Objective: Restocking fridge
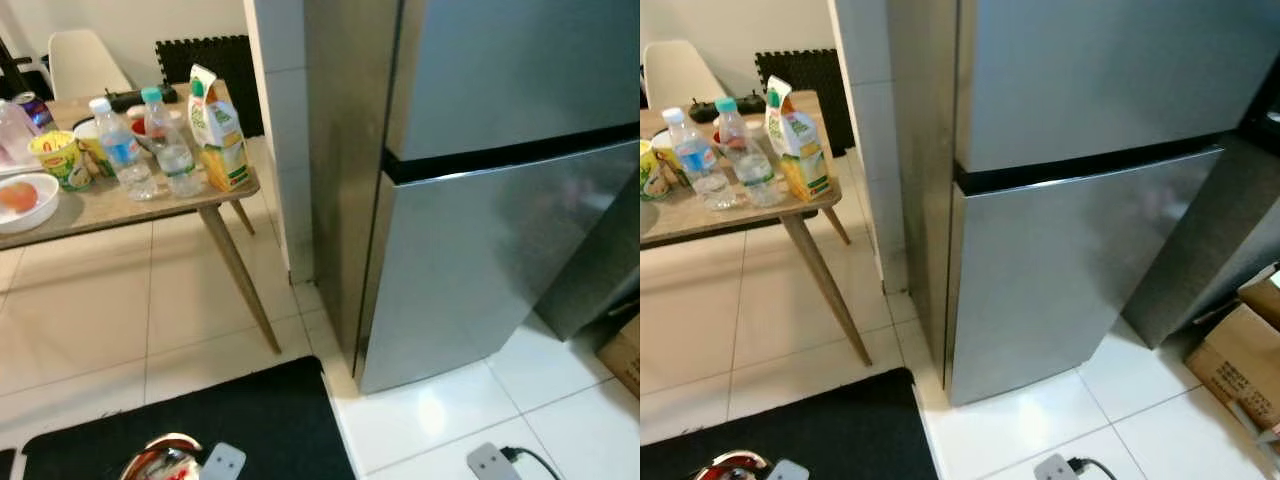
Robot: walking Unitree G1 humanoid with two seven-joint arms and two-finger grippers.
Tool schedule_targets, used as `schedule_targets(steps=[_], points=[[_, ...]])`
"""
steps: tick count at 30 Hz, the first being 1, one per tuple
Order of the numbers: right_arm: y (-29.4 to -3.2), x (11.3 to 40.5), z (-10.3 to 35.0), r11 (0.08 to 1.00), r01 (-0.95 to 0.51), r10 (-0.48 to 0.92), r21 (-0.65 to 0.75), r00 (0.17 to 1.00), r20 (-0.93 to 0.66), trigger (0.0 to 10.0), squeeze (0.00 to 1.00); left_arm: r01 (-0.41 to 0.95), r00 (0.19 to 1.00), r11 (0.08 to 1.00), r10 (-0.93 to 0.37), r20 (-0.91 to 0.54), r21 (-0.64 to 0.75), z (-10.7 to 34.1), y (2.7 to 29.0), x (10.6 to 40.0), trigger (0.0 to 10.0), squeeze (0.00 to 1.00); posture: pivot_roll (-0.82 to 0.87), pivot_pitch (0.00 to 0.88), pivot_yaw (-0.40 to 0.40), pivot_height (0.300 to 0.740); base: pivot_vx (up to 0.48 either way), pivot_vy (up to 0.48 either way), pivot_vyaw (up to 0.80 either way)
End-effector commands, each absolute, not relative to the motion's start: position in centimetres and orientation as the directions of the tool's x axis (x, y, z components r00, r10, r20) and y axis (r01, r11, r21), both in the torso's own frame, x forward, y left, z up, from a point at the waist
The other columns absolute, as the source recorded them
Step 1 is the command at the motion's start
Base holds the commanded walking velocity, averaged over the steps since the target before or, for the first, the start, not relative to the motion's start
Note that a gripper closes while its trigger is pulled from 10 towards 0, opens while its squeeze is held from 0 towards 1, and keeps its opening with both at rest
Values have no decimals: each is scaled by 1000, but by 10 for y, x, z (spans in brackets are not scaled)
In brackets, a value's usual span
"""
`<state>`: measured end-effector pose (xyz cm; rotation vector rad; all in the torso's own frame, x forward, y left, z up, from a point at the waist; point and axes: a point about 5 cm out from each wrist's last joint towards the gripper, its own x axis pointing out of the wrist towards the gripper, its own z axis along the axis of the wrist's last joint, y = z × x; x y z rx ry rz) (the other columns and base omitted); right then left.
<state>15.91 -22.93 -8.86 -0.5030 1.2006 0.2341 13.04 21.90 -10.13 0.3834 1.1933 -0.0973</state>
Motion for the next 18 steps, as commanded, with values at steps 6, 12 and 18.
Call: schedule_targets(steps=[6,12,18], points=[[-234,153,-90,872,-427,-97,-242,333,-938,10000,0,268,395,931,128,-910,247,-99,219,137,10000,0,-86,0,26,740,330,0,0],[-234,153,-90,872,-426,-95,-240,334,-938,10000,0,274,395,929,127,-910,249,-99,218,137,10000,0,-85,0,28,740,321,0,0],[-234,153,-90,872,-427,-94,-239,333,-938,10000,0,270,412,928,130,-902,257,-99,218,138,10000,0,-84,0,28,740,53,0,0]])
